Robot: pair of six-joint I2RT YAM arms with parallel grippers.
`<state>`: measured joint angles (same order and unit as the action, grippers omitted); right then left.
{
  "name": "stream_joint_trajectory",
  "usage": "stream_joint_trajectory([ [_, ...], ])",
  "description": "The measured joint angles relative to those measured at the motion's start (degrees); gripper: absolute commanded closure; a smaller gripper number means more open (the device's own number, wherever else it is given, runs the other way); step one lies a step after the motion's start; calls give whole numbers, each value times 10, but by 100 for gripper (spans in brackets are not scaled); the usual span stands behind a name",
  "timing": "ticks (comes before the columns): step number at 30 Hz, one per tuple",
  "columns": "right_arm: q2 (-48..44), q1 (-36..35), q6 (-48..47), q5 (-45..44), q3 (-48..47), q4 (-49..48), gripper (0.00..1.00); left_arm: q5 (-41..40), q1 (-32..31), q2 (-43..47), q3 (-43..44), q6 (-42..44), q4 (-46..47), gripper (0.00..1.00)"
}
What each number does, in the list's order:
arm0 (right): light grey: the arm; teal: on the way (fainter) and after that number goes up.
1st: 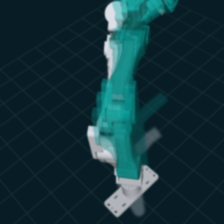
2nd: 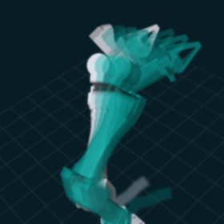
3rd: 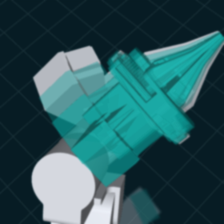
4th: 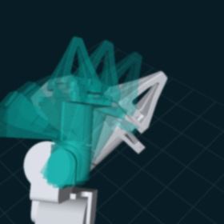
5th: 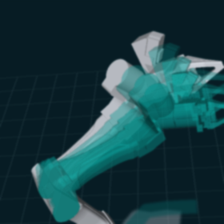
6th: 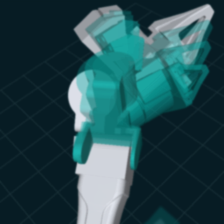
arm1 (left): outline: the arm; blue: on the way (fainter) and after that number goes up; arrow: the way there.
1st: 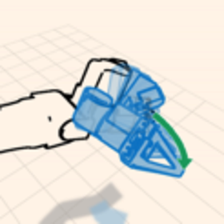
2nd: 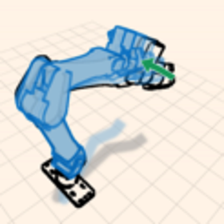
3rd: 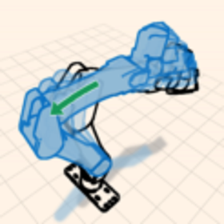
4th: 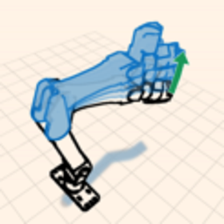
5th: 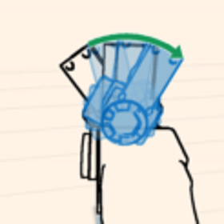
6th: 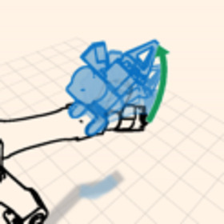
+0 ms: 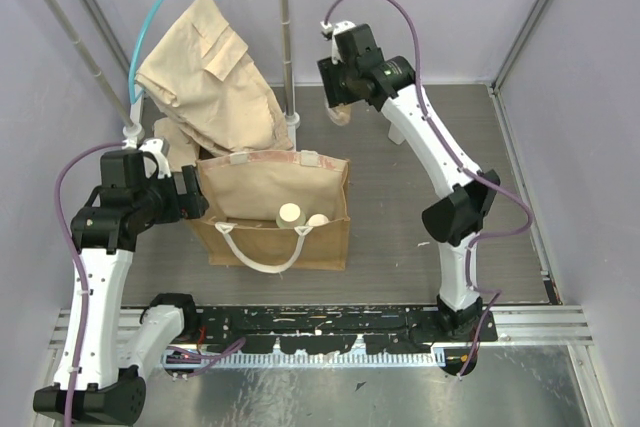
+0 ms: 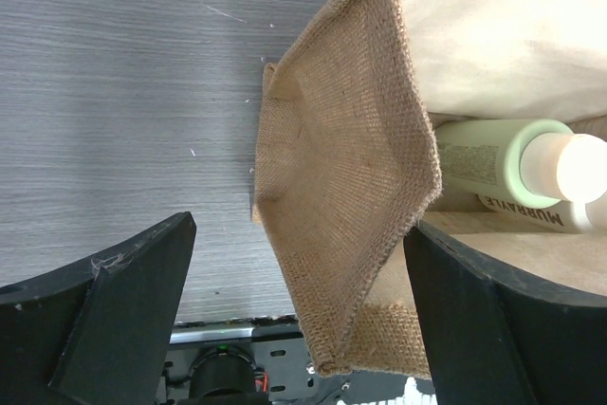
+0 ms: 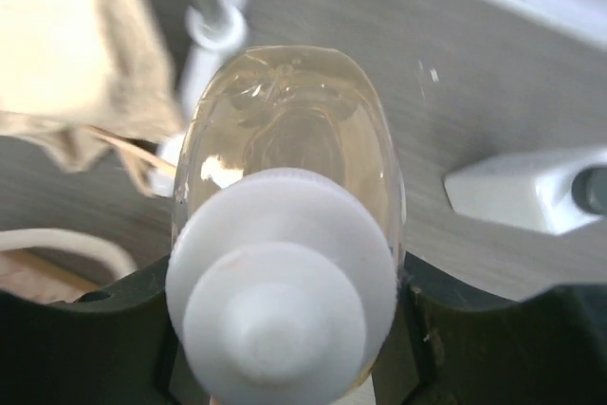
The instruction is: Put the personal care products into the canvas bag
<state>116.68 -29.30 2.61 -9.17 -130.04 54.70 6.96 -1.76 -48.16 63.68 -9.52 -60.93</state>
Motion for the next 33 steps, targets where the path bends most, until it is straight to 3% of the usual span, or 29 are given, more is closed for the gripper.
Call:
stream_joint_trajectory([
  [4,-44,-68,-14,-16,-55,-2,99,0,0,-3,0,5,0,2],
  [9,-108,-151,-20,-38,-46,0,99,0,0,-5,0,6,1,2],
  [17,-203,-272,3,-61,119,-39,99,-14,0,-14,0,10,1,2],
  [22,-207,-300,27,-47,189,-59,99,-20,0,-16,0,11,1,2],
  [33,-183,-339,60,-23,201,-91,99,-29,0,-16,0,16,1,2],
])
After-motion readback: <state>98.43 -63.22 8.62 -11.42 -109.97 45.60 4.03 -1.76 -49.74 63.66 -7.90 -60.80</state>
